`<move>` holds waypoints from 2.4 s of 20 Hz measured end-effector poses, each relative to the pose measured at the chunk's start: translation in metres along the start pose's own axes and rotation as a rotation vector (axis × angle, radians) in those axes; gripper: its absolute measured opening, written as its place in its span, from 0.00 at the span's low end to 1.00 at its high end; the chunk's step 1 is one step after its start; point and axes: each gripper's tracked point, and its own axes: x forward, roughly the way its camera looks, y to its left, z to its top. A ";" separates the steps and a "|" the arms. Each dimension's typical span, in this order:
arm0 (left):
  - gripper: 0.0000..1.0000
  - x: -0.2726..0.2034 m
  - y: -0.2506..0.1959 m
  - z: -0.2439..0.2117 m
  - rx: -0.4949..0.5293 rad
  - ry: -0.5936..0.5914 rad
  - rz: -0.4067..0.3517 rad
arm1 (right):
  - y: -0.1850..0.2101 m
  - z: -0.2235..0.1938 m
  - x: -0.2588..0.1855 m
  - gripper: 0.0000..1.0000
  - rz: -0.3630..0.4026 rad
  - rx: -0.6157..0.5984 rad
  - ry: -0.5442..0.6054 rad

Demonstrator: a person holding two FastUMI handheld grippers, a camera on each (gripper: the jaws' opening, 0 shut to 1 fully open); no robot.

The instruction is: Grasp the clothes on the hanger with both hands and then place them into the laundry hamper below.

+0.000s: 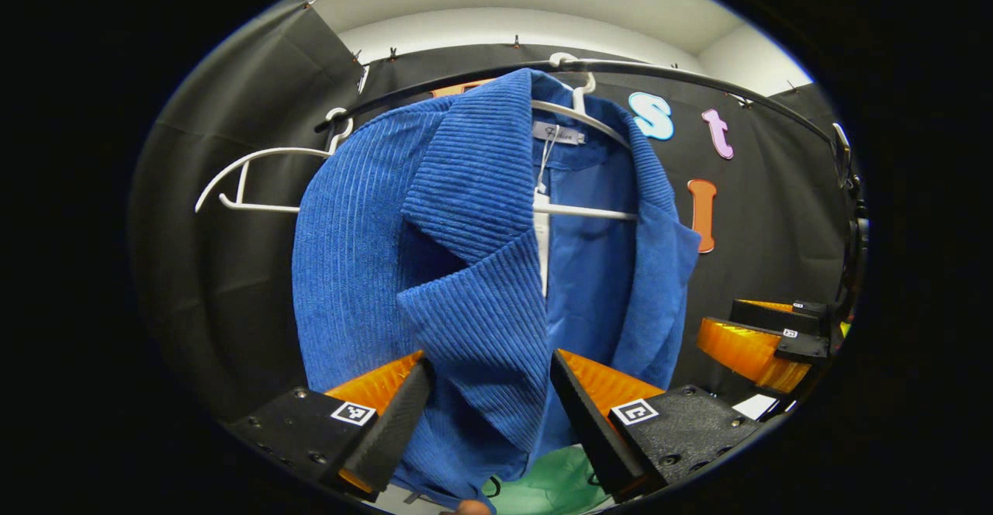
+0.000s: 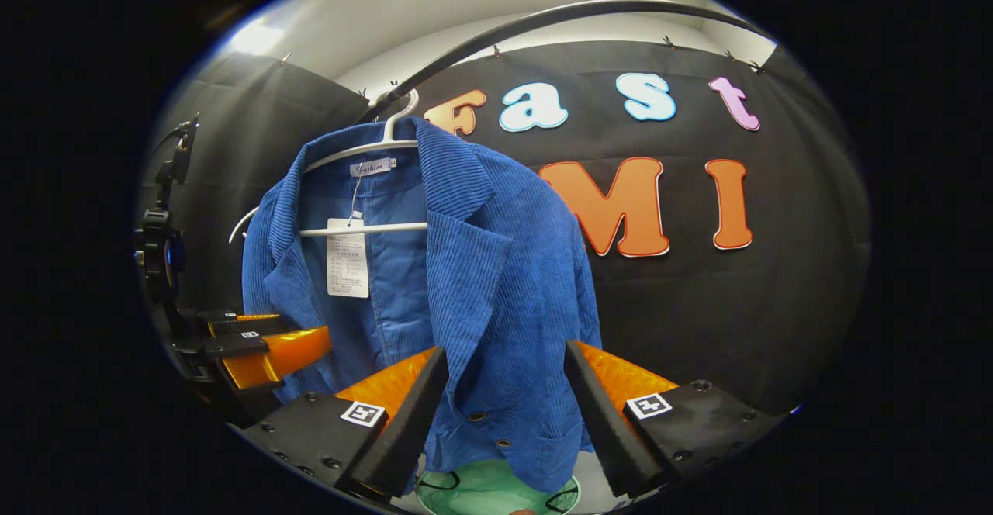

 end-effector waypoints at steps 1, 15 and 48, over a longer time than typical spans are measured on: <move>0.95 0.005 0.004 0.000 0.007 0.001 0.014 | 0.004 0.002 0.007 0.98 0.006 -0.001 -0.005; 0.10 0.029 0.027 -0.001 -0.042 -0.015 0.008 | 0.027 0.002 0.068 0.98 0.041 0.030 -0.011; 0.03 -0.099 0.119 0.118 -0.034 -0.188 0.065 | -0.078 0.122 -0.004 0.20 -0.199 -0.031 -0.238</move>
